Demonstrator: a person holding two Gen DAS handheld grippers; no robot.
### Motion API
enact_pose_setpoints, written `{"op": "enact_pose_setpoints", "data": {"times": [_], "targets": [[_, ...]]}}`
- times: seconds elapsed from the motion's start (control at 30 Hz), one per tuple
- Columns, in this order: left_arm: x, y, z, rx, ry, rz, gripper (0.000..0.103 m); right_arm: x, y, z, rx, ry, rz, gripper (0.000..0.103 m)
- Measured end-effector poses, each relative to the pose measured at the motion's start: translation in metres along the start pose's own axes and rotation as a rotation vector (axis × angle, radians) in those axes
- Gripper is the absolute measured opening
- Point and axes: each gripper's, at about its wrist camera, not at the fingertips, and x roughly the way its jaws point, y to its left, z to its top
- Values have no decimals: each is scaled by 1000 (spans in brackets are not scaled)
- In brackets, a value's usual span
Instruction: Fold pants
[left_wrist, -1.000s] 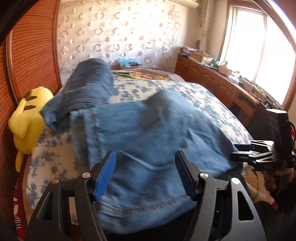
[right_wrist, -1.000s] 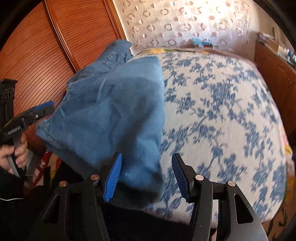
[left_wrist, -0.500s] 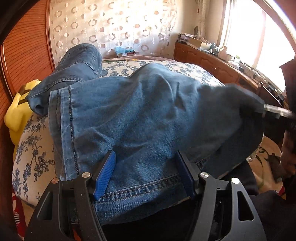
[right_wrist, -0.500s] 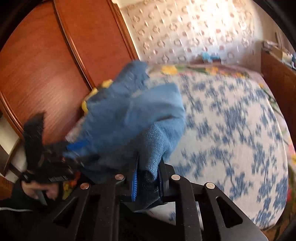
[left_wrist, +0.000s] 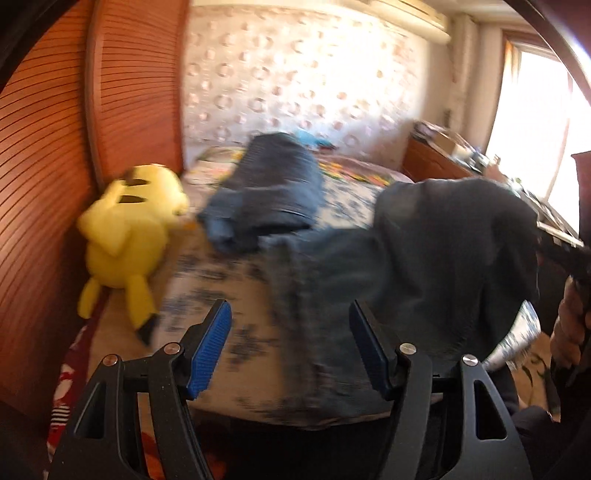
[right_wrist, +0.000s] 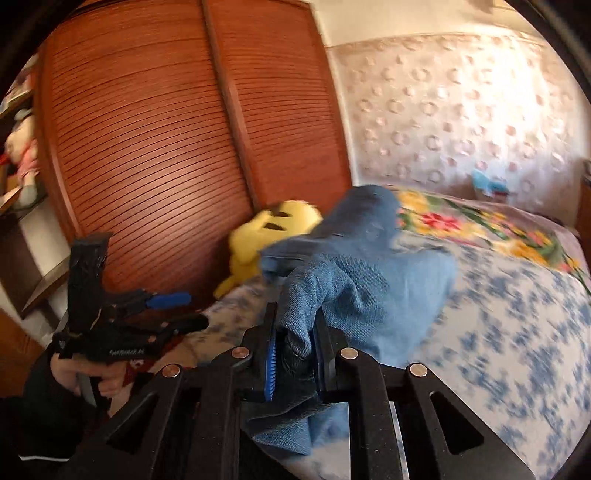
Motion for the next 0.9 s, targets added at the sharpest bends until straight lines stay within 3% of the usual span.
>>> {"op": "enact_pose_setpoints", "data": {"times": [0.17,0.4,0.63,0.9], "targets": [[-13,35,2,-54,-33,62,67,49,32,-1,-52,74,116,16],[-10,54,7,-88,-45,95,67,87,67,-34,-102,250,267,16],[14,36,17,-64,-18,24,67,99,58,-44,-88,336,217,16],[36,-11,36,37,-16,-33,67,88,71,-29,-112,294,167,29]]}}
